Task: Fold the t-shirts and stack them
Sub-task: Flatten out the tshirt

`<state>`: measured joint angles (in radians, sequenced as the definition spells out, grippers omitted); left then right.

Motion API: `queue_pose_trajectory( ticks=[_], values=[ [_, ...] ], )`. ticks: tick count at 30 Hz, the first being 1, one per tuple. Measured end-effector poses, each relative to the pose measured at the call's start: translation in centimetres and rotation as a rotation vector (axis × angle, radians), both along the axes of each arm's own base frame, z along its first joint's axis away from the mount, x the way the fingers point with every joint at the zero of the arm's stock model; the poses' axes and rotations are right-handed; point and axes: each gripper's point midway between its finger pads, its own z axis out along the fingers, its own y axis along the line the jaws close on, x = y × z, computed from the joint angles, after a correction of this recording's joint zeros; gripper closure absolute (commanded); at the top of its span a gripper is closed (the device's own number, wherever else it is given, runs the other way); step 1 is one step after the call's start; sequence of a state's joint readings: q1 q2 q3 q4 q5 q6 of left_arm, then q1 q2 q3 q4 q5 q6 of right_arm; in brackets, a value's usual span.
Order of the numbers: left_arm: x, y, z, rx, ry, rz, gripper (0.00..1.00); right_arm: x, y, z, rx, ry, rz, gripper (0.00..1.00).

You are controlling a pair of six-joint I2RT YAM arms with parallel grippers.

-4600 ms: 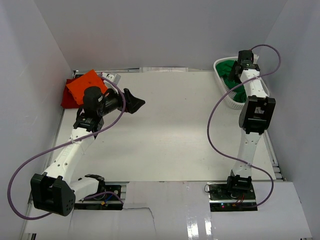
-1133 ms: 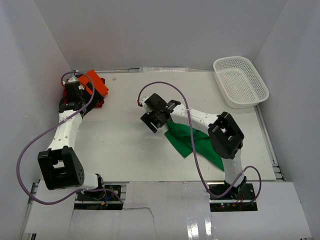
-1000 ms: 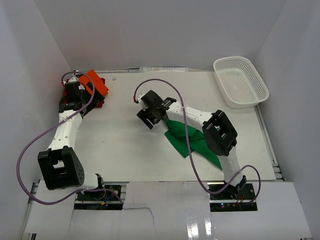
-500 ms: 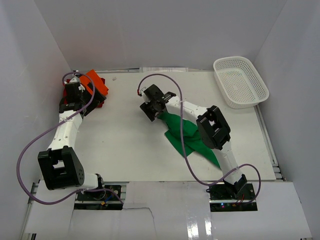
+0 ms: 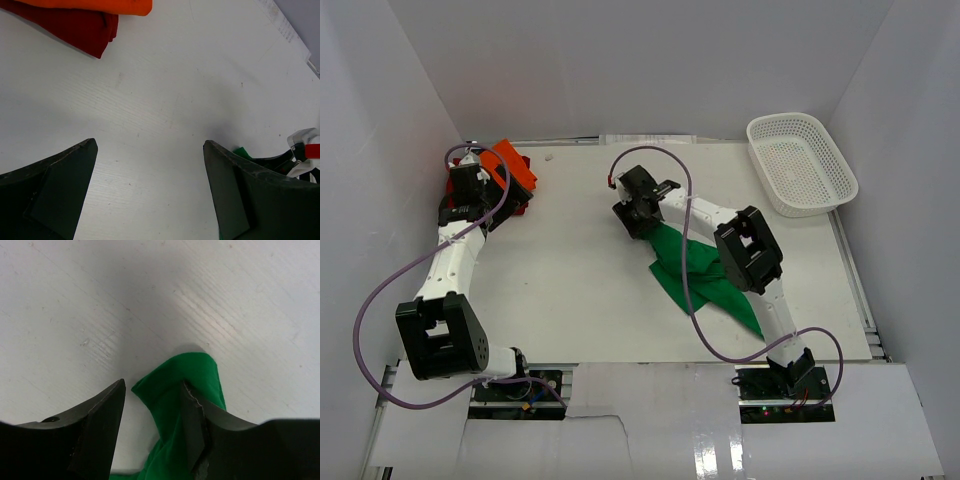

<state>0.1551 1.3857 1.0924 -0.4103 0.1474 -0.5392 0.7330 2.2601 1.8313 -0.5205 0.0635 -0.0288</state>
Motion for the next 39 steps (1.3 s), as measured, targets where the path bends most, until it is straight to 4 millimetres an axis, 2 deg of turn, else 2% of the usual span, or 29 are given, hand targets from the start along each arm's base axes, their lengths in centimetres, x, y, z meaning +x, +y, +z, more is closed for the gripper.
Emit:
queue_pose_trajectory(
  ticks=[5,8,9,10,17,20,21,23,24,26,28,30,31,33,34,35,37,39],
  values=[
    [0.0,0.0,0.0,0.001,0.000,0.000,0.02,-0.6,0.0,-1.0,-0.002,0.026,0.010,0.48],
    [0.0,0.0,0.0,0.001,0.000,0.000,0.02,-0.5,0.0,-1.1,0.000,0.025,0.012,0.70],
    [0.0,0.0,0.0,0.001,0.000,-0.001,0.02,-0.4,0.0,-1.1,0.003,0.027,0.007,0.84],
    [0.0,0.0,0.0,0.001,0.000,-0.001,0.02,-0.3,0.0,-1.1,0.006,0.027,0.011,0.90],
    [0.0,0.0,0.0,0.005,0.000,-0.003,0.02,-0.6,0.8,-0.5,0.059,0.079,0.026,0.92],
    [0.0,0.0,0.0,0.007,0.000,-0.004,0.02,-1.9,2.6,1.5,0.084,0.105,0.077,0.92],
    [0.0,0.0,0.0,0.007,0.000,-0.004,0.02,-2.4,3.5,2.7,0.096,0.102,0.101,0.92],
    [0.0,0.0,0.0,0.007,0.000,-0.004,0.02,-3.6,5.9,6.3,0.143,0.084,0.160,0.92],
    [0.0,0.0,0.0,0.007,0.000,-0.004,0.02,-4.4,7.2,8.9,0.176,0.066,0.195,0.92],
    [0.0,0.0,0.0,0.007,-0.001,-0.010,0.02,-6.1,8.6,14.2,0.245,0.018,0.241,0.92],
    [0.0,-0.5,0.1,-0.003,-0.010,-0.037,0.02,-8.6,7.8,20.5,0.312,-0.034,0.265,0.92],
    [0.2,-1.3,0.3,-0.010,-0.028,-0.081,0.02,-10.3,5.0,27.1,0.391,-0.115,0.251,0.92],
    [0.3,-2.0,0.4,-0.016,-0.042,-0.116,0.02,-11.0,2.8,30.5,0.436,-0.161,0.230,0.92],
    [0.4,-4.1,0.8,-0.031,-0.071,-0.203,0.02,-11.5,-2.5,36.2,0.513,-0.265,0.154,0.92],
    [0.3,-5.7,1.1,-0.051,-0.093,-0.271,0.02,-11.6,-6.5,39.0,0.543,-0.337,0.077,0.92],
    [0.3,-6.9,1.3,-0.064,-0.113,-0.322,0.02,-11.5,-7.3,39.3,0.545,-0.348,0.059,0.92],
    [-0.1,-10.3,2.2,-0.106,-0.169,-0.458,0.02,-12.2,-10.5,40.8,0.554,-0.397,-0.004,0.92],
    [-0.9,-13.6,2.9,-0.135,-0.217,-0.594,0.02,-12.6,-11.6,40.4,0.540,-0.390,-0.025,0.92]
  ],
)
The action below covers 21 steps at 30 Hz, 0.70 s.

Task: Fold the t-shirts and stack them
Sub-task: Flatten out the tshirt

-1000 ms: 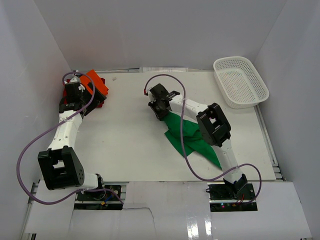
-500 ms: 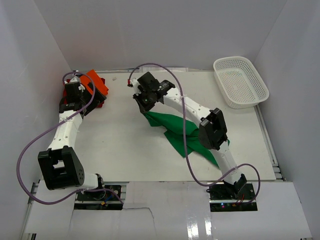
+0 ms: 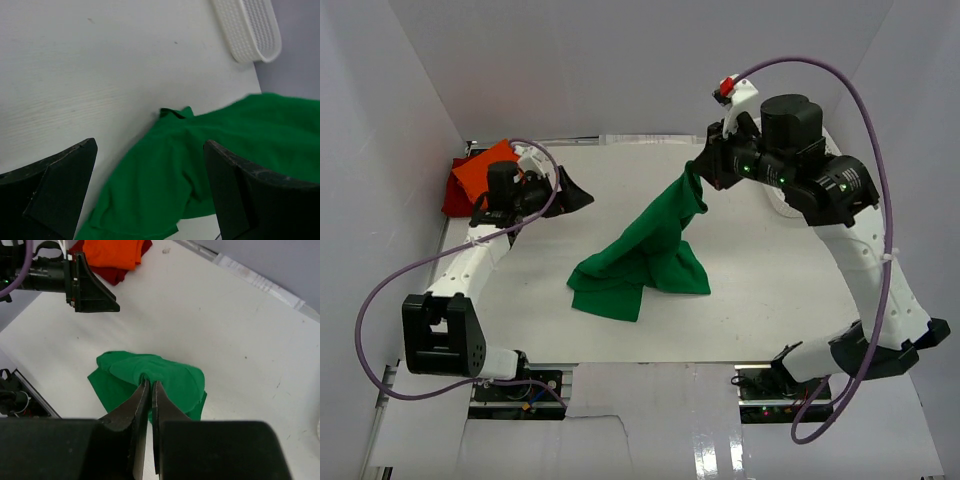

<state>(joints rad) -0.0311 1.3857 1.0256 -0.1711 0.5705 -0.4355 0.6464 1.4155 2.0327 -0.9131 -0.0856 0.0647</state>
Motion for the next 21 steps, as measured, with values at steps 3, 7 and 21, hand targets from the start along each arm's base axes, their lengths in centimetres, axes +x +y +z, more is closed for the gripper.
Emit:
queue_pose_trajectory(
  ticks=[3,7,21],
  values=[
    [-1.6,-4.4,0.9,-0.013,-0.062,-0.175,0.02,1.1,-0.4,-2.3,-0.040,0.060,-0.020,0.92],
    [-3.9,-8.6,1.4,-0.003,-0.123,-0.347,0.02,5.1,0.0,-7.4,-0.121,0.176,-0.053,0.92],
    [-12.7,-14.8,0.6,0.235,-0.241,-0.542,0.06,14.6,-0.8,-12.1,-0.113,0.285,-0.114,0.92]
  ],
)
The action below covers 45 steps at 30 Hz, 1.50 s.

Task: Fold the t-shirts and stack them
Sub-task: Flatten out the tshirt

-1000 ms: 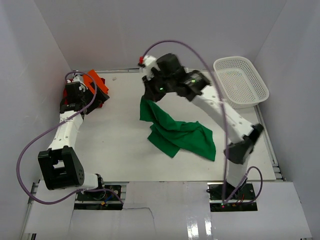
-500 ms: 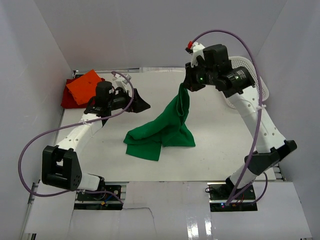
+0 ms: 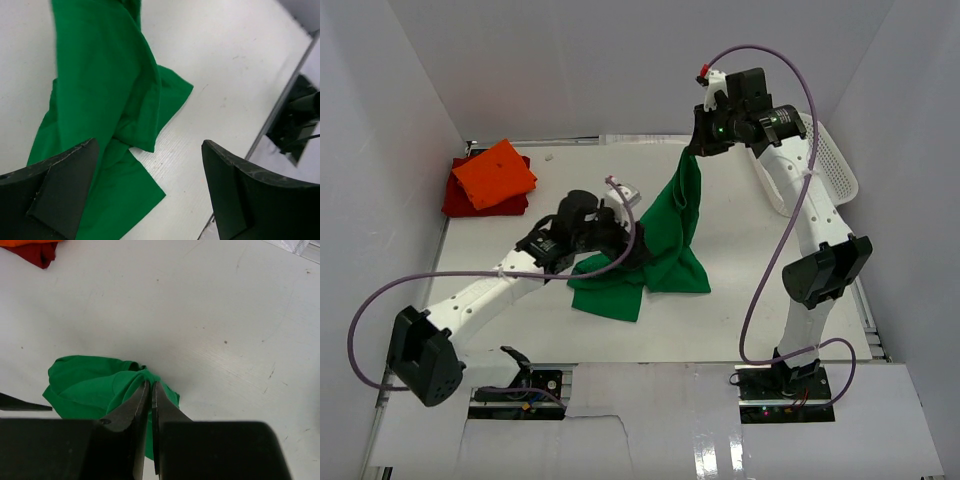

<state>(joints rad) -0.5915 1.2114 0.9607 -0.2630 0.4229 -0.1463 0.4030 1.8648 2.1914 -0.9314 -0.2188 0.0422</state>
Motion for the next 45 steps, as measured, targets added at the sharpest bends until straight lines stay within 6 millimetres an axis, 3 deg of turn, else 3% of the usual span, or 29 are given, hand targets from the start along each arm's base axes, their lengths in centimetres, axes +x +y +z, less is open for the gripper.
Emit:
queue_pose_trajectory(
  ticks=[4,7,11,14,18,21,23,28,29,32,33,35,41,43,45],
  values=[
    [-1.0,-4.5,-3.9,0.168,0.012,-0.054,0.10,1.3,-0.1,-0.6,0.015,0.012,-0.005,0.92],
    [-1.6,-6.8,-7.5,0.283,0.070,-0.074,0.12,1.6,-0.1,-1.0,0.023,0.024,-0.003,0.92],
    [-0.6,-7.7,-11.7,0.411,0.121,-0.011,0.11,1.7,0.0,-0.9,0.036,0.021,0.005,0.92],
    [0.0,-7.2,-14.1,0.486,0.149,0.048,0.11,1.8,0.0,-0.7,0.047,0.018,0.010,0.92],
    [1.1,-6.9,-15.3,0.542,0.154,0.110,0.16,1.9,0.0,-0.6,0.055,0.013,0.013,0.92],
    [1.6,-6.7,-15.7,0.558,0.151,0.143,0.36,2.0,0.0,-0.9,0.057,0.018,0.015,0.92],
    [1.9,-6.5,-15.6,0.564,0.145,0.165,0.57,1.9,0.0,-1.3,0.057,0.027,0.019,0.92],
    [2.1,-6.2,-15.4,0.571,0.145,0.195,0.59,2.1,-0.3,-1.6,0.056,0.032,0.013,0.92],
    [2.1,-6.2,-15.2,0.571,0.148,0.197,0.66,2.2,-0.4,-1.5,0.057,0.030,0.010,0.92],
    [1.7,-6.3,-13.8,0.558,0.163,0.186,0.79,2.7,-1.3,-1.4,0.059,0.027,-0.012,0.92],
    [1.5,-6.5,-12.9,0.549,0.168,0.173,0.91,2.9,-1.7,-1.2,0.061,0.023,-0.022,0.92],
    [1.4,-7.3,-10.4,0.517,0.169,0.149,1.00,3.5,-2.7,-0.7,0.071,0.012,-0.051,0.92],
    [1.5,-9.3,0.9,0.348,0.140,0.073,1.00,4.9,-6.5,1.3,0.087,-0.044,-0.155,0.92],
    [1.5,-8.5,5.1,0.251,0.150,0.038,1.00,4.2,-7.6,2.5,0.091,-0.070,-0.181,0.92],
    [2.2,-6.2,9.5,0.147,0.153,0.037,1.00,2.6,-8.0,4.2,0.107,-0.099,-0.186,0.92]
  ],
)
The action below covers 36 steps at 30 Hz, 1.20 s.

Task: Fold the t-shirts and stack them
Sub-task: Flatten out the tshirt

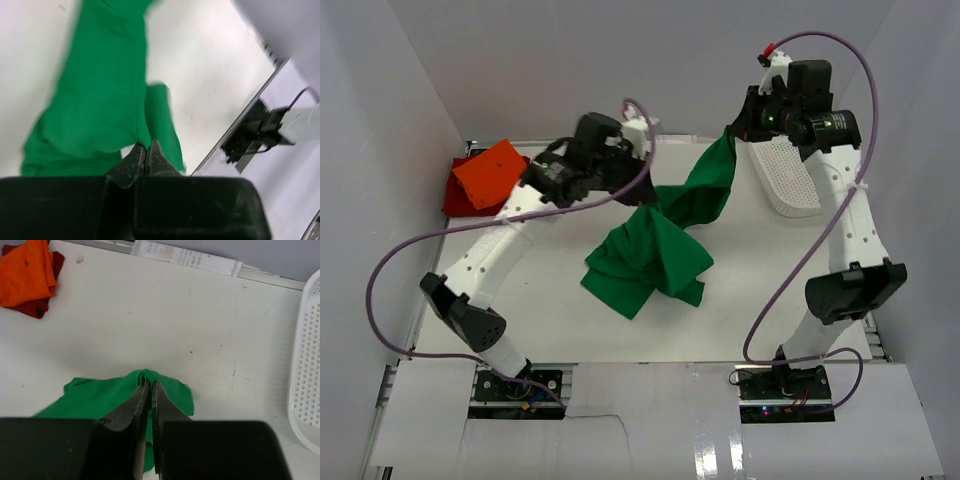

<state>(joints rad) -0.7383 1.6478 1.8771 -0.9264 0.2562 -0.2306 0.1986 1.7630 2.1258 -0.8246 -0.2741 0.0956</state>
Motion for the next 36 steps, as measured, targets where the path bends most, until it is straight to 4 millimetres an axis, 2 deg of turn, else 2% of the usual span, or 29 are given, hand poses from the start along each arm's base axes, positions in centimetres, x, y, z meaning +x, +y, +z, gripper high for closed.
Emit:
queue_pose_trajectory(
  ticks=[3,4,6,8,10,14,17,19,22,24,26,29,30,32,34,36],
  values=[
    [1.1,4.8,5.2,-0.102,-0.057,0.080,1.00,-4.2,-0.2,3.3,0.036,-0.070,0.022,0.92],
    [0.6,5.8,6.2,-0.119,-0.068,0.094,1.00,-5.9,-0.3,4.5,0.050,-0.094,0.031,0.92],
    [-1.6,6.7,8.1,-0.157,-0.092,0.071,1.00,-9.5,-0.3,7.1,0.086,-0.157,0.060,0.92],
    [-4.0,6.9,9.0,-0.188,-0.108,0.027,1.00,-13.2,0.0,9.6,0.118,-0.221,0.102,0.92],
    [-6.1,7.5,9.1,-0.206,-0.112,-0.002,1.00,-16.5,0.4,11.5,0.144,-0.281,0.152,0.92],
    [-8.8,9.5,9.4,-0.241,-0.153,0.000,1.00,-22.3,1.4,12.3,0.187,-0.332,0.264,0.92],
    [-10.7,11.6,11.1,-0.295,-0.261,0.024,1.00,-25.2,0.8,13.4,0.201,-0.390,0.286,0.92],
    [-12.1,13.3,13.1,-0.343,-0.369,0.046,1.00,-26.9,0.3,15.1,0.205,-0.455,0.297,0.92],
    [-14.0,16.1,17.0,-0.421,-0.547,0.095,1.00,-29.9,-0.7,19.2,0.212,-0.601,0.307,0.92],
    [-15.3,18.0,19.5,-0.470,-0.662,0.131,1.00,-32.5,-1.6,21.6,0.217,-0.716,0.309,0.92],
    [-16.8,19.9,22.0,-0.521,-0.772,0.165,1.00,-35.1,-2.5,23.0,0.226,-0.804,0.309,0.92],
    [-18.1,21.5,25.0,-0.573,-0.873,0.189,1.00,-39.5,-3.9,25.9,0.246,-0.954,0.304,0.92],
    [-18.1,21.7,25.7,-0.581,-0.893,0.197,1.00,-40.5,-4.3,27.0,0.251,-0.999,0.298,0.92],
    [-16.8,21.2,26.3,-0.568,-0.892,0.220,1.00,-41.2,-4.8,28.2,0.257,-1.048,0.276,0.92],
    [-13.7,19.5,25.7,-0.526,-0.849,0.239,1.00,-39.6,-4.8,28.5,0.258,-1.035,0.247,0.92],
    [-9.1,16.3,22.8,-0.464,-0.762,0.244,1.00,-35.8,-4.1,27.5,0.250,-0.968,0.217,0.92]
  ],
)
